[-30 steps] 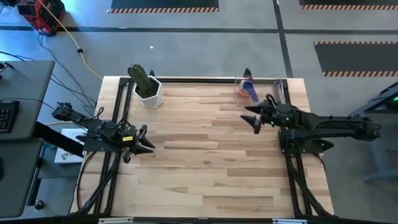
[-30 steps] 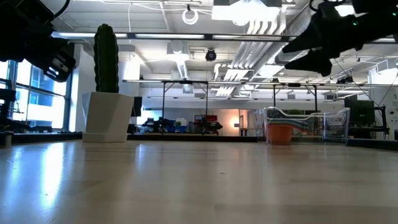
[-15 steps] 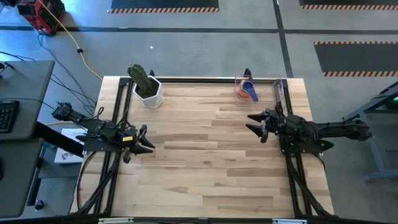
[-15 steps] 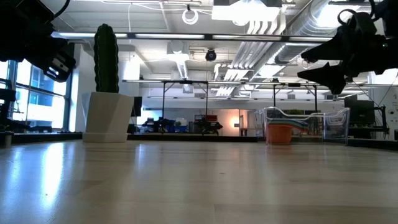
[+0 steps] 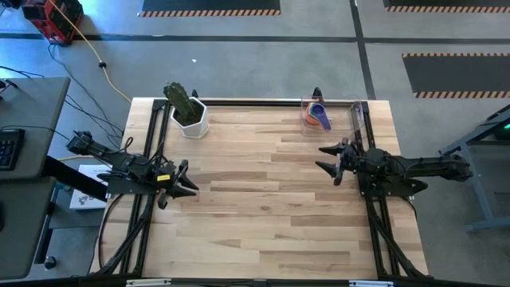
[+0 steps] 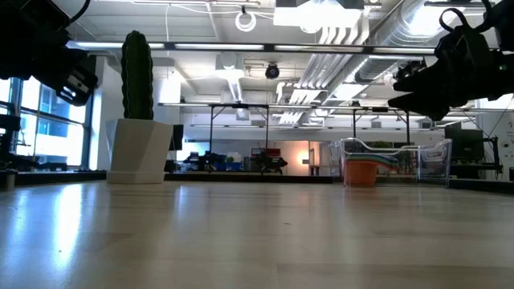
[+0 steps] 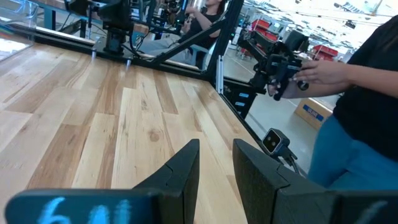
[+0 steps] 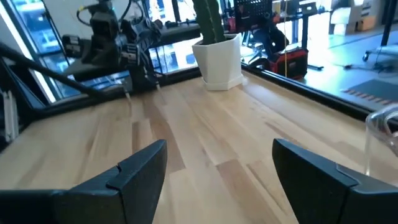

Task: Nest measuring cups in basket
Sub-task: Return to Home Position

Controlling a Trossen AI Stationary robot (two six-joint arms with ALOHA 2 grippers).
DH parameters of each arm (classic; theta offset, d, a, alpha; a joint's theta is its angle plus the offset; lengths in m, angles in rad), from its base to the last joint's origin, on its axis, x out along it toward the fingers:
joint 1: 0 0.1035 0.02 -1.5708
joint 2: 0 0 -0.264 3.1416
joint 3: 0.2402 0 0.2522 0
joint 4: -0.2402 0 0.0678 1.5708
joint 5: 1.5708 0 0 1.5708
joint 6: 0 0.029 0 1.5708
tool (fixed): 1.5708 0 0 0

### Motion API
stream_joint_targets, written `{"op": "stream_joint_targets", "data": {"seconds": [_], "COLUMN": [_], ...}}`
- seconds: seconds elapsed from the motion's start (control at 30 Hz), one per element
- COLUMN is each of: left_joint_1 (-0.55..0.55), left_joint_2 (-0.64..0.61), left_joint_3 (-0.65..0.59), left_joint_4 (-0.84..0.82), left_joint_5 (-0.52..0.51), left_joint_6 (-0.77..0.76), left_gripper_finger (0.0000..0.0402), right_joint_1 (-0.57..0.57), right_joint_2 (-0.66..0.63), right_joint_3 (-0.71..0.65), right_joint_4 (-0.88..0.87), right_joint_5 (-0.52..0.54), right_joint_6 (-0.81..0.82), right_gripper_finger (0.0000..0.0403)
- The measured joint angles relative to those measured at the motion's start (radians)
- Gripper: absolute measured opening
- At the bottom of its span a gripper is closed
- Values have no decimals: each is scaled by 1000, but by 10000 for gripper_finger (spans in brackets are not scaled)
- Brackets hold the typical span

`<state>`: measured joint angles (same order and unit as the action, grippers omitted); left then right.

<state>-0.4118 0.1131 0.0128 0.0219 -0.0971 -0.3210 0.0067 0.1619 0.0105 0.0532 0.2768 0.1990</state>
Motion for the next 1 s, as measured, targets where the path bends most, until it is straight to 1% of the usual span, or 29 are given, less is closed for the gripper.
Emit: {"op": "stream_joint_targets", "data": {"seconds": [0.1, 0.3, 0.47, 0.57, 1.0], "left_joint_1": [0, 0, 0, 0, 0], "left_joint_2": [0, 0, 0, 0, 0], "left_joint_3": [0, 0, 0, 0, 0], "left_joint_4": [0, 0, 0, 0, 0], "left_joint_5": [0, 0, 0, 0, 0], "left_joint_6": [0, 0, 0, 0, 0], "left_gripper_finger": [87, 87, 87, 87, 87], "right_joint_1": [0, 0, 0, 0, 0], "right_joint_2": [0, 0, 0, 0, 0], "right_joint_3": [0, 0, 0, 0, 0], "right_joint_4": [-1, -2, -3, -3, -4], "right_joint_5": [-2, -4, -5, -5, -5], "right_joint_6": [-36, -33, 108, 163, 160], "right_gripper_finger": [282, 282, 282, 282, 282]}}
